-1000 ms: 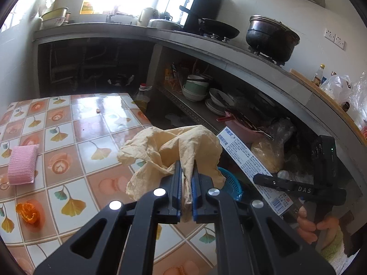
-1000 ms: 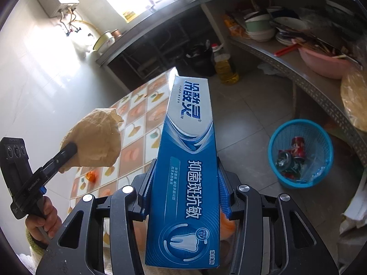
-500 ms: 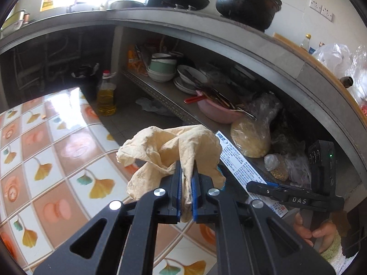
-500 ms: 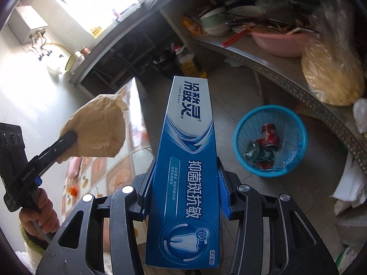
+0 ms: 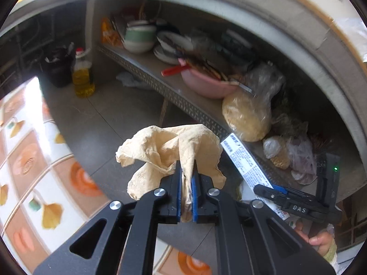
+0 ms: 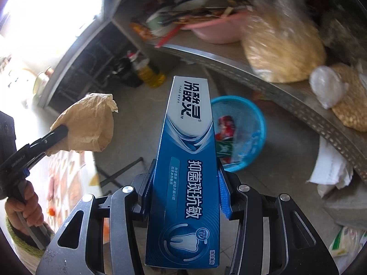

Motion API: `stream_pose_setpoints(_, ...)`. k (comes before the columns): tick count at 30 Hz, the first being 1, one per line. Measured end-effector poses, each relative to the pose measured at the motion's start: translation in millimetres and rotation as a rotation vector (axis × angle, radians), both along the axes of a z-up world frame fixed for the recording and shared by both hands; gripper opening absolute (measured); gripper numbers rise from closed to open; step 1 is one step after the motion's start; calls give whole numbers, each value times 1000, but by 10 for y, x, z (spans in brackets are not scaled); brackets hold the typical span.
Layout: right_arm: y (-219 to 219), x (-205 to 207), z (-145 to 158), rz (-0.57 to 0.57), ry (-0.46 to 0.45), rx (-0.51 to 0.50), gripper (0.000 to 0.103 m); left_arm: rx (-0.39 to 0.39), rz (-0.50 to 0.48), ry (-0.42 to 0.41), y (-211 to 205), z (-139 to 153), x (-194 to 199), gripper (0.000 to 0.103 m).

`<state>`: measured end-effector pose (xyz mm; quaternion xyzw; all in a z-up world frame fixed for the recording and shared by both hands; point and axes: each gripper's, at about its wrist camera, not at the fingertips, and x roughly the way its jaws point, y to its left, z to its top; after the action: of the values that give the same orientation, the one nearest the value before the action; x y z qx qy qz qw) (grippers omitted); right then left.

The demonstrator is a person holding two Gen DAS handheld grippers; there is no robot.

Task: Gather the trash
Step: 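Open both grippers over the wastebasket to drop cloth and toothpaste box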

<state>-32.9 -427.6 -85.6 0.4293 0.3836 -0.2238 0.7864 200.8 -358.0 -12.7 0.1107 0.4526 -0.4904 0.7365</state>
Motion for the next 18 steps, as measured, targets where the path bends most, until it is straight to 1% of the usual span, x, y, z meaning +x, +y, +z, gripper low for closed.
stream_pose_setpoints(5,-167,-40,-293,-24,31,63,44,112,-46,71,-534,-395,77,6)
stream_pose_setpoints(8,-256,28,-558,-34,61,121,44,192,-63,130,-869,-704,147,6)
stream_pose_setpoints(11,-364,119,-771,-47,89,160,44,261,-73,132,-1176,-954,191,6)
stream_pose_setpoints(15,-537,314,-988,-77,104,184,44,309,-72,143,-1552,-1172,286,7)
stream_pose_setpoints(16,-599,375,-1049,-87,102,188,44,317,-78,146,-1643,-1214,304,9)
stream_pose_setpoints(17,-662,434,-1128,-100,95,198,46,310,-86,157,-1715,-1254,314,13)
stream_pose_setpoints(18,-696,466,-1211,-111,92,206,48,303,-95,169,-1761,-1292,333,33)
